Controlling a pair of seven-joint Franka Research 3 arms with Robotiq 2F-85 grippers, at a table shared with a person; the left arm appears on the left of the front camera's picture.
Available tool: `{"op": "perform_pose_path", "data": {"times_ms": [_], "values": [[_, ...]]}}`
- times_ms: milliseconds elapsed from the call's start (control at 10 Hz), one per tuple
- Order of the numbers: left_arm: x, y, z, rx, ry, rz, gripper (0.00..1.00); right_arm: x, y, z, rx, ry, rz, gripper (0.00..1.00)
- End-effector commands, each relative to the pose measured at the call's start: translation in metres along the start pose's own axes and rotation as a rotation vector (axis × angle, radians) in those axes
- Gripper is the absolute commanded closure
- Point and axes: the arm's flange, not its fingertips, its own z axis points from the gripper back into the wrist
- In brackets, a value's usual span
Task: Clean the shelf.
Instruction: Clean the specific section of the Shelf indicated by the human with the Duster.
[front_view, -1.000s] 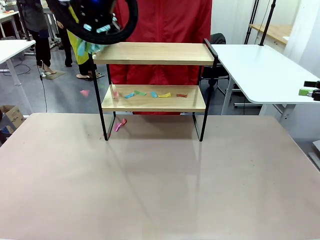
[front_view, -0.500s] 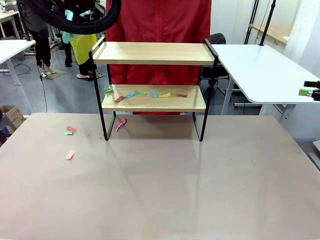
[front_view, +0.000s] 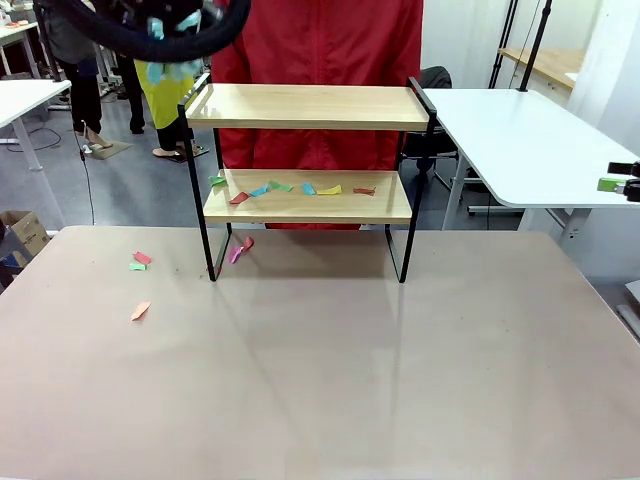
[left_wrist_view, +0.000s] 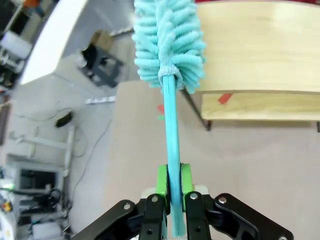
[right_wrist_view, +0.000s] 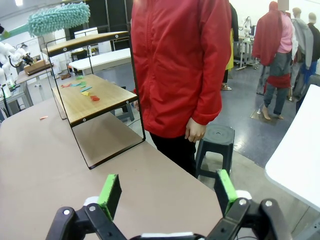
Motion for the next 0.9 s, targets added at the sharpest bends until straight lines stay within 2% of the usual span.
{"op": "perform_pose_path", "data": {"times_ms": [0, 200, 500, 800], "values": [[-0.007, 0.053, -0.006, -0.213, -0.033, -0.076, 0.87, 0.002, 0.001, -0.001, -0.001, -0.001, 0.003, 0.00], [-0.013, 0.086, -0.012, -0.316, -0.041, -0.178, 0.87, 0.002, 0.001, -0.001, -0.001, -0.001, 0.003, 0.00], [-0.013, 0.129, -0.019, -0.687, -0.008, -0.374, 0.87, 0.002, 0.001, -0.001, -0.001, -0.001, 0.003, 0.00], [-0.007, 0.166, -0.027, -0.864, 0.038, -0.539, 0.87, 0.002, 0.001, -0.001, -0.001, -0.001, 0.003, 0.00]]}}
